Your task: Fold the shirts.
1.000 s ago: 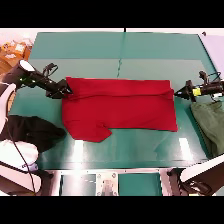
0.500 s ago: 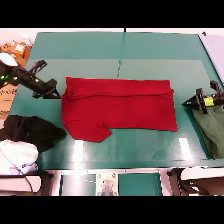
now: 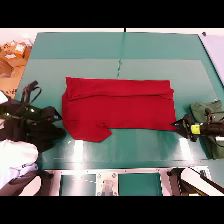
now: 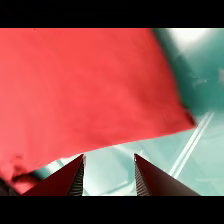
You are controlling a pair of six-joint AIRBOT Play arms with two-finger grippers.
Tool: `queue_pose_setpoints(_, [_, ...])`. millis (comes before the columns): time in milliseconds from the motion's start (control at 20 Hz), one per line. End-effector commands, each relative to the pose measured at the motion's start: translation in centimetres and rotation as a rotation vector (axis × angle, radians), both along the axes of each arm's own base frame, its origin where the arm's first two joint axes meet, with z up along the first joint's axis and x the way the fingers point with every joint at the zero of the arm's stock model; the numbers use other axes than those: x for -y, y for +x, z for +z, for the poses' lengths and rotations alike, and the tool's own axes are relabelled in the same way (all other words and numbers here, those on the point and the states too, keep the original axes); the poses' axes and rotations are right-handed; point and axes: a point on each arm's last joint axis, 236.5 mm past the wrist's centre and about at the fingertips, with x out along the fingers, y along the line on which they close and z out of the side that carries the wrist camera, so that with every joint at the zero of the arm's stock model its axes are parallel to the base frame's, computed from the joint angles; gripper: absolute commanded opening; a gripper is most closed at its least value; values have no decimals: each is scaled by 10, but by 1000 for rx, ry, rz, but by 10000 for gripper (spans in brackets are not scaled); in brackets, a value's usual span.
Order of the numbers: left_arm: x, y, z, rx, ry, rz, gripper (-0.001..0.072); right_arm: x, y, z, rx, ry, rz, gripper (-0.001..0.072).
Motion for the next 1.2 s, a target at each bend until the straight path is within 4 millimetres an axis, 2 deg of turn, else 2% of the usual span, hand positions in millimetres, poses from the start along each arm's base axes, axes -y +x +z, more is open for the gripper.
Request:
queue_pose_setpoints(0, [3,-14,-9,-12,-8,32,500,-1,-8,-24,-41,-6,-67,355])
queue_pose_setpoints(150, [1,-9,-9,0,-7,54,500,7,0,-37,-49,-12,-116,364])
queue_pose_setpoints(300, [0,-3,-9,12,-5,88,500,5,25,-46,1,-2,-163,372])
queue_pose_setpoints(350, [0,-3,-9,9,-6,91,500,0,35,-49,27,3,-164,351])
queue_pose_setpoints(450, [0,-5,-9,1,-10,94,500,-4,47,-51,64,0,-139,58])
queue_pose_setpoints(500, [1,-7,-13,-12,-15,101,500,-1,51,-49,83,-11,-115,16])
queue_pose_setpoints(700, [17,-38,-51,-128,-86,146,501,13,51,-42,94,-37,-81,17])
queue_pose_setpoints(900, [57,-55,-97,-119,-147,189,500,9,49,-41,98,-26,-58,16])
queue_pose_setpoints(1000, [66,-50,-112,-76,-138,256,500,7,49,-40,99,-20,-51,17])
queue_pose_setpoints(1150, [62,-29,-114,12,-125,317,499,4,47,-39,102,-10,-33,17])
